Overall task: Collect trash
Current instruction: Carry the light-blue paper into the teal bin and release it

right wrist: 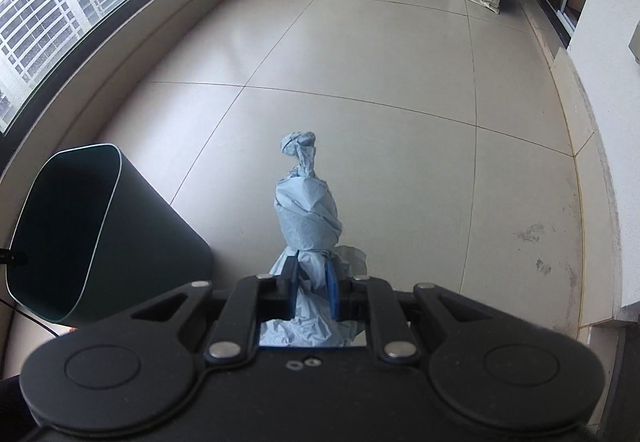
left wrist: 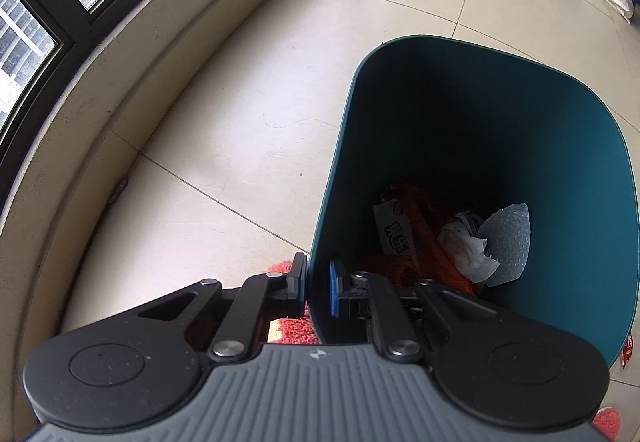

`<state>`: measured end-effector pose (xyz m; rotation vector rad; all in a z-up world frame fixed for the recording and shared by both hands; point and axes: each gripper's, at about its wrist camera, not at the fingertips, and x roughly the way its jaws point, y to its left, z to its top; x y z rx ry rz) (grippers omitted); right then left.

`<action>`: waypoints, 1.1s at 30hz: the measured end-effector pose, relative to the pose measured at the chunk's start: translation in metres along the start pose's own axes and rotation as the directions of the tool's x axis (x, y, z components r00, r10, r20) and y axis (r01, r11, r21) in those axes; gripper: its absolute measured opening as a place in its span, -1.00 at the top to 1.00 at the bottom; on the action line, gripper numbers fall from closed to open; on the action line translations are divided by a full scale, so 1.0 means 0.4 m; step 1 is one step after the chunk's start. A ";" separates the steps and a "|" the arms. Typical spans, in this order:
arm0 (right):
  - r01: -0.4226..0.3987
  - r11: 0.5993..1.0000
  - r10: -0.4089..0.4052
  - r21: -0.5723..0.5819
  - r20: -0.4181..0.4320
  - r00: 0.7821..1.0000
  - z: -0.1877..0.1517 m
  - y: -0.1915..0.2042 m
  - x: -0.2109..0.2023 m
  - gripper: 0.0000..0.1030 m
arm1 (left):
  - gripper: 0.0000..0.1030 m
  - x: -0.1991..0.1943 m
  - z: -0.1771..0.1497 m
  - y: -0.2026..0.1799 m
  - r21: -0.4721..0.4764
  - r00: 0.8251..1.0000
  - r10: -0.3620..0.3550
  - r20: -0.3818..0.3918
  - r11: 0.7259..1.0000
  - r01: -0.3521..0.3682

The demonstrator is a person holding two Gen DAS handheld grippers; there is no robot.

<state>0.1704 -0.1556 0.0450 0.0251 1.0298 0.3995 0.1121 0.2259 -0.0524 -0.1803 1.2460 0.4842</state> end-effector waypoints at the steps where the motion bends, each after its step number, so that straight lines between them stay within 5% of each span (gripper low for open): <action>1: -0.021 1.000 0.021 -0.020 0.005 1.000 0.010 0.033 -0.005 0.74 | 0.80 0.000 0.000 0.004 -0.002 1.000 -0.007 -0.001 1.000 0.007; 6: -0.129 0.981 0.132 -0.147 0.013 0.991 0.061 0.229 0.000 0.74 | 0.79 -0.005 -0.002 0.010 0.009 1.000 -0.030 -0.005 1.000 0.030; 13: -0.157 0.952 0.151 -0.262 -0.043 0.988 0.089 0.401 0.126 0.74 | 0.79 -0.011 -0.017 -0.012 0.070 0.997 -0.075 -0.005 0.995 0.076; 33: -0.056 0.968 0.011 -0.245 -0.184 0.983 0.054 0.392 0.437 0.74 | 0.80 -0.001 -0.026 -0.120 0.235 0.992 -0.124 -0.040 0.963 0.130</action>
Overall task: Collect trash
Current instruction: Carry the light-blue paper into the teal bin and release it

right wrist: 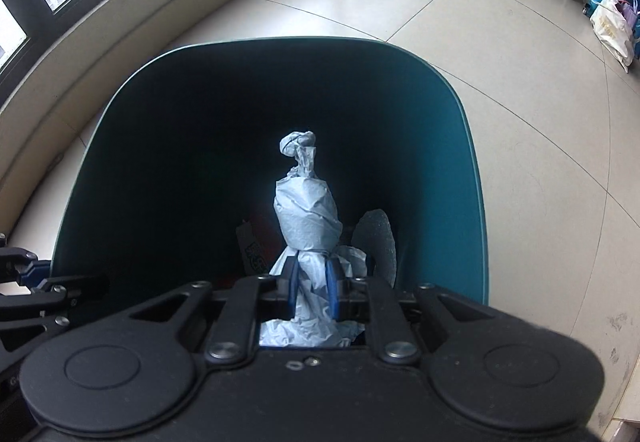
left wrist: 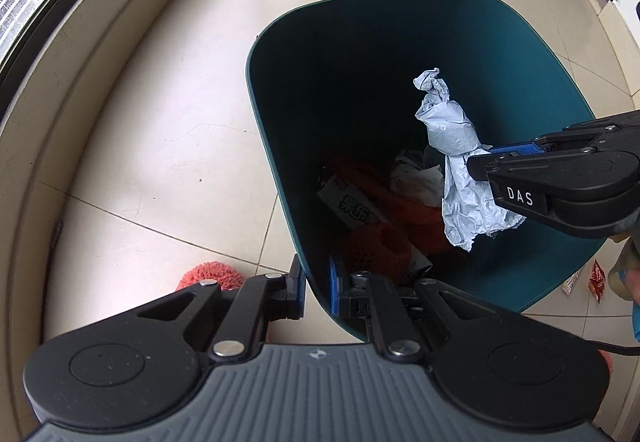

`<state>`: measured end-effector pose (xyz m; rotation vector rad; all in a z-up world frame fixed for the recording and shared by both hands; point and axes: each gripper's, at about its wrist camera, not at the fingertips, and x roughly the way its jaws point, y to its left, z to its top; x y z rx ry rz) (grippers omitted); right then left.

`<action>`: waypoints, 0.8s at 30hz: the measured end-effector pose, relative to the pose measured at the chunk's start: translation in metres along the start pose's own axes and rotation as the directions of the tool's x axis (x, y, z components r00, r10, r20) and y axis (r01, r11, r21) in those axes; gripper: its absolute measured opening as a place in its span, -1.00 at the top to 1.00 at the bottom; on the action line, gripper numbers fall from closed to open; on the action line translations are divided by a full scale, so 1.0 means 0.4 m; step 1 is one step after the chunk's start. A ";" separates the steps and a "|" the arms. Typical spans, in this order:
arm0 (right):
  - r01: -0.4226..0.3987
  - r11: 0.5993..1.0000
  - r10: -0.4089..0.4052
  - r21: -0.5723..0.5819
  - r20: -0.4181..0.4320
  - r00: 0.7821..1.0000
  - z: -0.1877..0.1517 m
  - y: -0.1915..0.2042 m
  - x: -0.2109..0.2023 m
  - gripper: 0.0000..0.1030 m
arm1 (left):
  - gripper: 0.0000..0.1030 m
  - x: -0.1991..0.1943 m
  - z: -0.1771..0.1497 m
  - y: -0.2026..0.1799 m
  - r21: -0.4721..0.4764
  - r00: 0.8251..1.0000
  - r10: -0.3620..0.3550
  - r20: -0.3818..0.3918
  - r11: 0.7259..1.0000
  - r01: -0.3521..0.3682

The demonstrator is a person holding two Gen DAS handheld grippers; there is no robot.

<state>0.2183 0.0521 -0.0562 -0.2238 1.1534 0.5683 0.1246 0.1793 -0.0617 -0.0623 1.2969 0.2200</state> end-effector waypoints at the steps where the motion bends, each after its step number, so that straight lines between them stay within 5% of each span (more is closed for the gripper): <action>1: -0.001 1.000 0.001 0.006 -0.010 1.000 -0.003 -0.005 0.010 0.74 | 0.80 0.002 0.003 0.001 0.006 1.000 0.004 0.002 1.000 -0.004; 13: -0.072 0.997 0.073 -0.019 0.025 0.997 -0.006 -0.002 -0.049 0.49 | 0.79 -0.003 -0.006 -0.009 -0.008 1.000 0.019 -0.005 1.000 -0.019; 24: -0.069 0.997 0.065 0.030 0.134 0.989 -0.140 -0.203 -0.272 0.30 | 0.79 -0.006 0.003 -0.039 -0.026 0.999 0.034 -0.020 0.999 -0.035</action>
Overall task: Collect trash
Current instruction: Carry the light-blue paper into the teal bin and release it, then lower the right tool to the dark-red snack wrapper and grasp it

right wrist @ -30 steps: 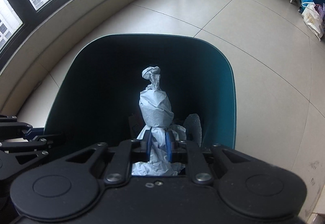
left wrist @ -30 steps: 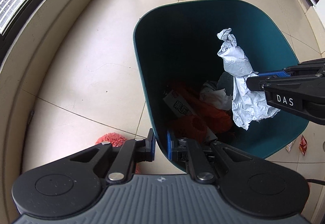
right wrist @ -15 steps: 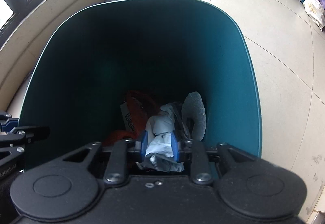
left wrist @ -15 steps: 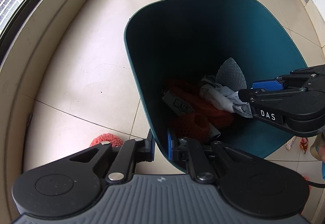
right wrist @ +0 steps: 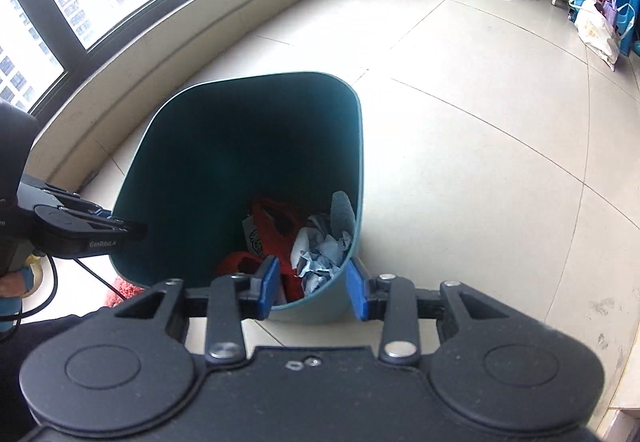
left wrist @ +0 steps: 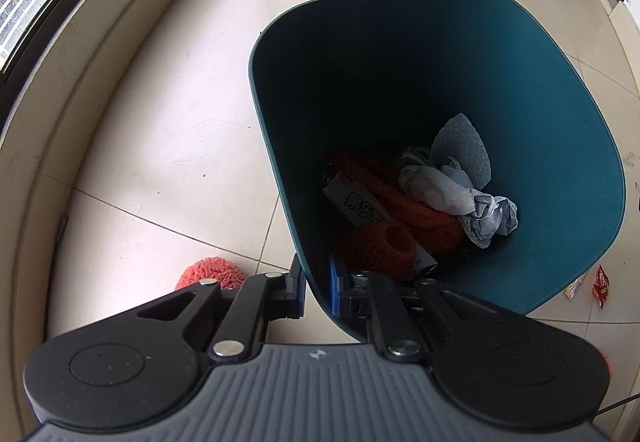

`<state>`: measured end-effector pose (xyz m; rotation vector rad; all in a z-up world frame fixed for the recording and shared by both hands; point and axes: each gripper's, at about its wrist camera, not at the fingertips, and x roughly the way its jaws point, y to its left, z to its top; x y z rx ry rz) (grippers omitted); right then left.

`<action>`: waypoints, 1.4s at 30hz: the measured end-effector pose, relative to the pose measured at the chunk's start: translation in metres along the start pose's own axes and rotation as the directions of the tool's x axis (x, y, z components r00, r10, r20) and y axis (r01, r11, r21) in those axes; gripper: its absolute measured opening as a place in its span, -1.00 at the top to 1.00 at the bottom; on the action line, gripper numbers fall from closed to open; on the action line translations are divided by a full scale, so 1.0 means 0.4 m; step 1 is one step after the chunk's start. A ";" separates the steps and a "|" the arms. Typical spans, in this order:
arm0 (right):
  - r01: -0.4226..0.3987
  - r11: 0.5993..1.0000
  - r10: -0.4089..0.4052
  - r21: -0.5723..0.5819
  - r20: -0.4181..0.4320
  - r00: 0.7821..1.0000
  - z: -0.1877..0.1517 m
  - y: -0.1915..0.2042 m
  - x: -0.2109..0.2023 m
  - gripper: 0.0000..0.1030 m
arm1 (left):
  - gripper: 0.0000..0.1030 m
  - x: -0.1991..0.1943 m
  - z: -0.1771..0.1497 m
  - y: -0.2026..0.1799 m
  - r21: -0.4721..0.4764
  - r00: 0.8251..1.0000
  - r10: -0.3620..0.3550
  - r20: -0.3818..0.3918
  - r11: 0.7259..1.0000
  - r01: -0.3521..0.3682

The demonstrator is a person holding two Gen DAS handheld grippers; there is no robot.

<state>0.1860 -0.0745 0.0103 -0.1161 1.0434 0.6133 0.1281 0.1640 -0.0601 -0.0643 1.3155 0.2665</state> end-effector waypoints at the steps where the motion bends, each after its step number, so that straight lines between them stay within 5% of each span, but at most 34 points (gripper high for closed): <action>1: 0.008 1.000 -0.009 0.011 0.007 1.000 -0.011 -0.018 -0.015 0.30 | 0.79 -0.001 0.001 0.003 -0.005 1.000 -0.003 -0.003 1.000 0.003; 6: 0.072 0.993 -0.072 0.091 0.001 0.997 -0.115 -0.159 -0.051 0.03 | 0.79 0.004 0.001 0.004 -0.010 1.000 0.000 -0.010 1.000 -0.001; 13: 0.278 0.911 -0.223 0.305 -0.203 0.953 -0.316 -0.408 0.069 0.03 | 0.79 0.009 0.003 -0.006 -0.005 0.999 0.037 -0.014 0.999 -0.037; 15: 0.307 0.879 -0.222 0.365 -0.258 0.940 -0.368 -0.468 0.118 0.01 | 0.79 0.008 0.003 -0.006 -0.004 0.999 0.041 -0.011 0.999 -0.041; 18: 0.297 0.843 -0.185 0.449 -0.278 0.943 -0.438 -0.524 0.169 -0.31 | 0.79 0.007 0.003 -0.006 -0.003 0.999 0.042 -0.011 0.999 -0.042; 28: 0.385 0.680 -0.156 0.624 -0.390 0.908 -0.547 -0.616 0.292 -0.49 | 0.79 0.007 0.005 -0.002 -0.012 0.999 0.031 -0.014 0.999 -0.031; 36: 0.402 0.529 -0.119 0.748 -0.403 0.907 -0.603 -0.658 0.333 -0.41 | 0.79 0.011 0.001 -0.008 0.003 0.999 0.039 -0.016 0.999 -0.039; 42: 0.424 0.529 -0.116 0.735 -0.433 0.894 -0.617 -0.650 0.351 -0.13 | 0.79 0.011 0.001 -0.007 0.003 0.999 0.039 -0.015 0.999 -0.039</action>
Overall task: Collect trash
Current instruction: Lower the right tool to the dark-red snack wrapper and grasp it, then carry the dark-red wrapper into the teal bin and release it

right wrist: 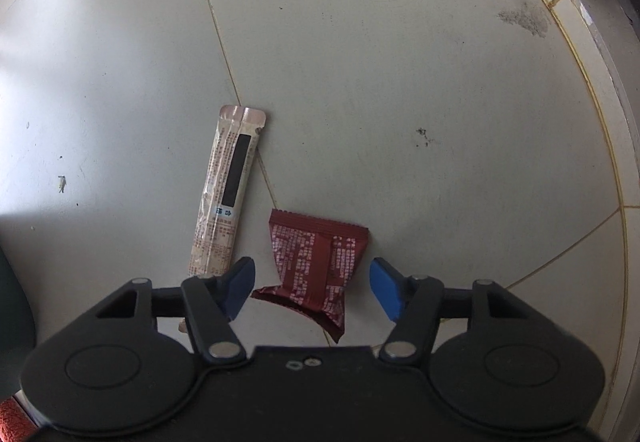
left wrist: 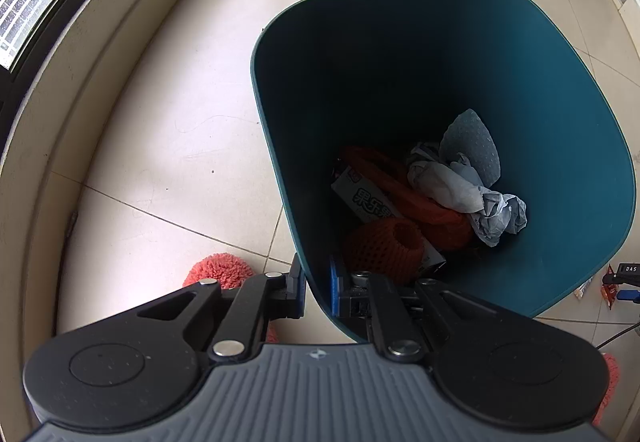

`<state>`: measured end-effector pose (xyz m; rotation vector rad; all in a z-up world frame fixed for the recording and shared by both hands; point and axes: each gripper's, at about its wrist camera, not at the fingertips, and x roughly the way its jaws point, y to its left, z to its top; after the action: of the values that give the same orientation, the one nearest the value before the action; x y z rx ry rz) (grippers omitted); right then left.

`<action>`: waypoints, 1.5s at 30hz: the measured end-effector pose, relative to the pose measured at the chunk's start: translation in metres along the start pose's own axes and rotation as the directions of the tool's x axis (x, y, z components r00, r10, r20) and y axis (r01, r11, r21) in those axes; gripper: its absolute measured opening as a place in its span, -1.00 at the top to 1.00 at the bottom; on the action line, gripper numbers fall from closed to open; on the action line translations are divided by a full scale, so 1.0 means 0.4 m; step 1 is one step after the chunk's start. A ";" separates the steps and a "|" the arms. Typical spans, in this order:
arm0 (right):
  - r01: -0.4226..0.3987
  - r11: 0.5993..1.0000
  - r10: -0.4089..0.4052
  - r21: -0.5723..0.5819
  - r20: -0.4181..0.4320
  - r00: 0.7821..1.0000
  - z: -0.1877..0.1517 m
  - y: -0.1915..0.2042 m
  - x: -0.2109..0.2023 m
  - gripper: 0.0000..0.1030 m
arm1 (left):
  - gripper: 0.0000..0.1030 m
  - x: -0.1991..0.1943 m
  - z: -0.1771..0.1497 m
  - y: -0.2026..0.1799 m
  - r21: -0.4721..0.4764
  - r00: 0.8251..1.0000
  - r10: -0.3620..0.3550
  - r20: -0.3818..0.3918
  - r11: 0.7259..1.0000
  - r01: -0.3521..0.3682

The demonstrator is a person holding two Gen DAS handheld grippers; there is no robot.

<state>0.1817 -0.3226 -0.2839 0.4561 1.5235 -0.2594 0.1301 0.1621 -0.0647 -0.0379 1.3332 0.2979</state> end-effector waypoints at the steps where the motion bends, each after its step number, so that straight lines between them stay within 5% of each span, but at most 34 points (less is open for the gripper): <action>1: 0.001 1.000 -0.001 -0.002 -0.001 1.000 -0.001 0.000 0.001 -0.09 | 0.79 0.000 0.000 0.000 0.001 1.000 0.000 0.000 1.000 0.000; 13: 0.057 0.996 -0.058 -0.066 -0.006 0.998 0.000 0.014 -0.025 0.35 | 0.79 0.002 -0.001 0.001 -0.002 1.000 -0.002 0.003 1.000 0.002; 25: 0.114 0.934 -0.070 -0.339 0.139 0.988 -0.039 0.106 -0.275 0.42 | 0.79 -0.004 -0.002 0.014 -0.017 1.000 -0.023 0.014 1.000 0.023; 35: 0.049 0.832 0.106 -0.552 0.246 0.963 -0.116 0.272 -0.535 0.42 | 0.79 -0.010 -0.002 0.020 -0.031 0.999 -0.031 0.021 0.999 0.032; 45: -0.056 0.646 0.370 -0.762 0.247 0.896 -0.233 0.517 -0.780 0.42 | 0.81 -0.028 0.001 0.032 -0.042 0.997 -0.057 0.053 0.997 0.059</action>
<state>0.1756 -0.1344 0.0525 -0.0825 1.0390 0.4560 0.1252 0.1723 -0.0520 -0.1045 1.2722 0.2769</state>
